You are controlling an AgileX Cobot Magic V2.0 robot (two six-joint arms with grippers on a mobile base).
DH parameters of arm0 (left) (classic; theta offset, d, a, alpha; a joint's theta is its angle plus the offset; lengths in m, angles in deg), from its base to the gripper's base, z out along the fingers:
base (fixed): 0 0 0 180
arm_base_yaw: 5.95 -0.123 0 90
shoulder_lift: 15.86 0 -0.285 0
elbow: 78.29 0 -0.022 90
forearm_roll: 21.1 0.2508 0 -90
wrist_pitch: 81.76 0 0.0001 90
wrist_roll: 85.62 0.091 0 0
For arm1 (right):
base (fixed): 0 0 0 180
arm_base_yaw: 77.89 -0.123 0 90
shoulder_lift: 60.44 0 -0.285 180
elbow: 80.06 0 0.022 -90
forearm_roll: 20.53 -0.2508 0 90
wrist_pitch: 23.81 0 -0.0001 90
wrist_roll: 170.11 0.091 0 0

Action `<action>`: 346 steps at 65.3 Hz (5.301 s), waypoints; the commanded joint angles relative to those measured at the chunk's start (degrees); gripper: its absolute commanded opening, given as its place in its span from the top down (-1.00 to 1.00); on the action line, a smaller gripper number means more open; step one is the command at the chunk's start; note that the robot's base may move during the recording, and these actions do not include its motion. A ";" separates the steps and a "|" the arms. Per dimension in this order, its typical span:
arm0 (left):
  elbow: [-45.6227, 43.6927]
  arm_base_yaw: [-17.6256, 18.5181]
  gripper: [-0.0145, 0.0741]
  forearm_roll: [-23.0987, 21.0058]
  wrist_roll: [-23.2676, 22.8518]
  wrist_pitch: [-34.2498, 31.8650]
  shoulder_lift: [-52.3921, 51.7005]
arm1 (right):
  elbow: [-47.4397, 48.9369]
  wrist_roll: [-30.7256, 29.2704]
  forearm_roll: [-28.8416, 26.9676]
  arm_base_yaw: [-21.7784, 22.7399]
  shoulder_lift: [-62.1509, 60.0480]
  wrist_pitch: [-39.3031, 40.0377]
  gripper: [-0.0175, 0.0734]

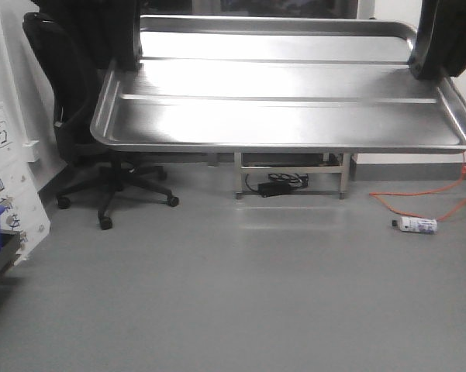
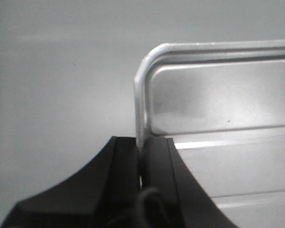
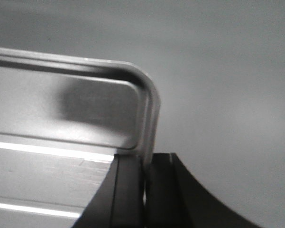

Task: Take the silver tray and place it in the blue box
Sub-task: 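Keep holding the tray with both grippers while the base drives, then carry the tray with both grippers over the blue bin, then lower the silver tray with both grippers into the blue bin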

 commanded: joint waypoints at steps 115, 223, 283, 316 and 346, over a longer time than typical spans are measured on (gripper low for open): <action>-1.65 0.35 0.91 2.95 1.02 1.24 -2.21 | 2.13 -0.99 3.38 0.14 -2.02 1.89 0.48; -1.65 0.35 0.91 2.95 1.02 1.24 -2.21 | 2.13 -0.99 3.38 0.14 -2.02 1.89 0.48; -1.65 0.35 0.91 2.95 1.02 1.24 -2.21 | 2.13 -0.99 3.38 0.14 -2.02 1.89 0.48; -1.65 0.35 0.91 2.95 1.02 -1.23 -2.13 | 2.13 -0.99 3.38 0.14 -2.02 1.89 0.48; -3.18 0.35 0.91 4.10 4.72 -4.27 -2.23 | 3.64 -1.06 3.09 0.14 -2.51 -3.26 0.48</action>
